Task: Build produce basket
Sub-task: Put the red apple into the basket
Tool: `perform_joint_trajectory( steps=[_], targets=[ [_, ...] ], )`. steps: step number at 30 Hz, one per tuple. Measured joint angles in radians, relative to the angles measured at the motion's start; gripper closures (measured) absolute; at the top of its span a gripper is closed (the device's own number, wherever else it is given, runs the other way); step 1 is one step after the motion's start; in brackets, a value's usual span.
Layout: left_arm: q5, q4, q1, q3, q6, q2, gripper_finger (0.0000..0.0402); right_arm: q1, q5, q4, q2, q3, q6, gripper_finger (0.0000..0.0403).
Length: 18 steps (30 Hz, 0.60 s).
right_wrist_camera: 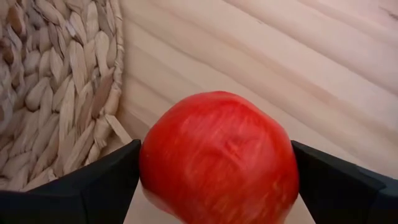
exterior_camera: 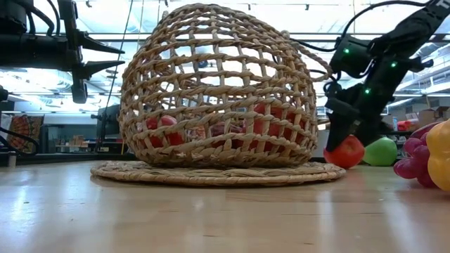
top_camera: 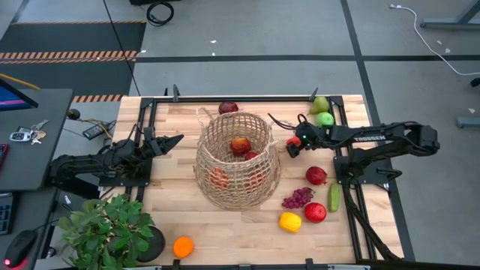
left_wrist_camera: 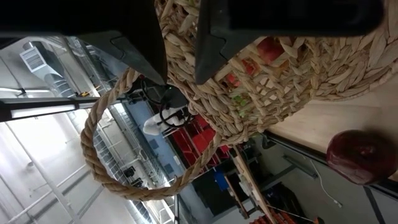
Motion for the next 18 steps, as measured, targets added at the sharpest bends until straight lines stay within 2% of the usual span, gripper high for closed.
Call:
perform_joint_trajectory(
  steps=[9, 14, 18],
  targets=[
    [0.0, 0.0, 0.0, 0.0, 0.0, 0.0, 0.0311, 0.0, -0.042, 0.015, -0.013, -0.001, 0.049, 0.0036],
    [0.0, 0.0, 0.0, 0.0, 0.0, 0.0, 0.0315, -0.005, -0.083, -0.003, -0.051, -0.004, 0.13, 0.0038],
    [0.0, 0.0, 0.0, 0.0, 0.0, 0.0, 0.0317, -0.023, -0.159, -0.02, -0.087, -0.004, 0.212, 0.0038]
  ],
)
